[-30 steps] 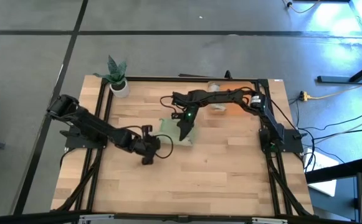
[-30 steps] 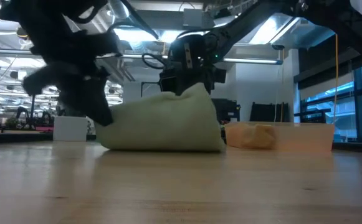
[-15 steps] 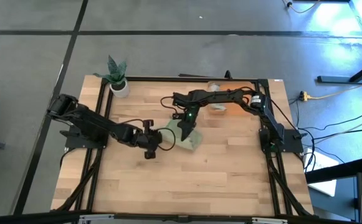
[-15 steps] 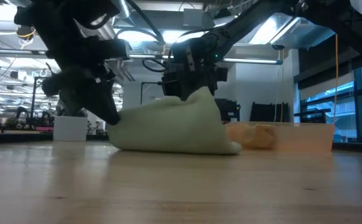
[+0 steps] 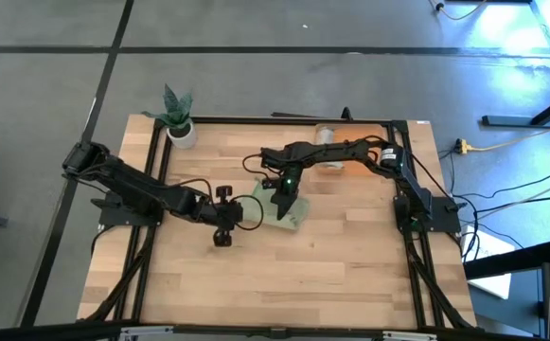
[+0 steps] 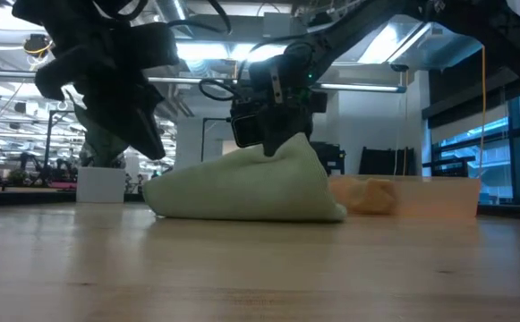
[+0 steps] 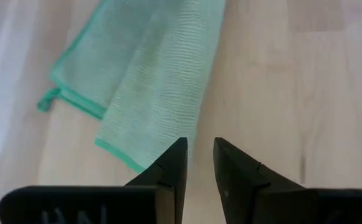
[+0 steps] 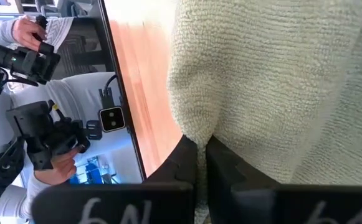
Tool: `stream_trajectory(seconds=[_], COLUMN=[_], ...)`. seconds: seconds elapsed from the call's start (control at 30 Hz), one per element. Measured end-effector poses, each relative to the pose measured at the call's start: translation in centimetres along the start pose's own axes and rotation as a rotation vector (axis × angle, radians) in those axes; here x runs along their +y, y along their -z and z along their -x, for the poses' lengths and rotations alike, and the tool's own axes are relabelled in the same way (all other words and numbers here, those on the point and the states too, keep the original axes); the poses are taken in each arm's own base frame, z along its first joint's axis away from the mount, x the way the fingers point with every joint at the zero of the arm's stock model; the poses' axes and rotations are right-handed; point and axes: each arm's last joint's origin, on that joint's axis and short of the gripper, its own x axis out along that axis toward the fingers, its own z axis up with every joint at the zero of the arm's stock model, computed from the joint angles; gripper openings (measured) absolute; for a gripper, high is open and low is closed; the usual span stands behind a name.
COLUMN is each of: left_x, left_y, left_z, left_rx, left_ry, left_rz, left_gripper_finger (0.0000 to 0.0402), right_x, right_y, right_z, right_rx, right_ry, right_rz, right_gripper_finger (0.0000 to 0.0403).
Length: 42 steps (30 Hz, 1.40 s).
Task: Roll microfiber towels into tight, uniform cylinder then place into a basket
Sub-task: Roll the green microfiber towel
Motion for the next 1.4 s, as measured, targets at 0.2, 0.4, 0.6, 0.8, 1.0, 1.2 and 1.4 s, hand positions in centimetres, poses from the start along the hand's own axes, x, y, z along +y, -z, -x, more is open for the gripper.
stream_trajectory(seconds=[0.2, 0.4, 0.6, 0.8, 1.0, 1.2, 1.4], left_x=[0.1, 0.7, 0.9, 1.1, 1.4, 1.4, 1.4], left_y=[0.0, -0.3, -0.4, -0.5, -0.6, -0.6, -0.7], left_z=[-0.1, -0.5, -1.8, -2.1, -2.2, -2.2, -2.1], left_rx=[0.004, -0.006, 0.007, -0.016, -0.001, -0.004, -0.006], left_ry=[0.012, -0.014, 0.005, -0.076, 0.008, 0.029, 0.046], left_rz=[0.001, 0.024, 0.019, -0.056, -0.039, -0.035, -0.034], left_gripper_finger=[0.0069, 0.0069, 0.0069, 0.0069, 0.0069, 0.0069, 0.0069], right_x=[0.0, 0.0, 0.0, 0.1, 0.1, 0.1, 0.1], right_y=[0.0, 0.0, 0.0, 0.0, 0.0, 0.0, 0.0], right_z=[0.0, 0.0, 0.0, -0.2, -0.3, -0.3, -0.3], right_rx=[-0.001, -0.001, -0.001, 0.002, 0.0, -0.001, -0.001], right_ry=[0.005, 0.005, 0.006, 0.006, 0.032, 0.038, 0.038], right_rz=[-0.004, -0.005, -0.006, -0.004, -0.002, -0.009, -0.009], right_gripper_finger=[0.0011, 0.0011, 0.0011, 0.0011, 0.0012, 0.0012, 0.0012])
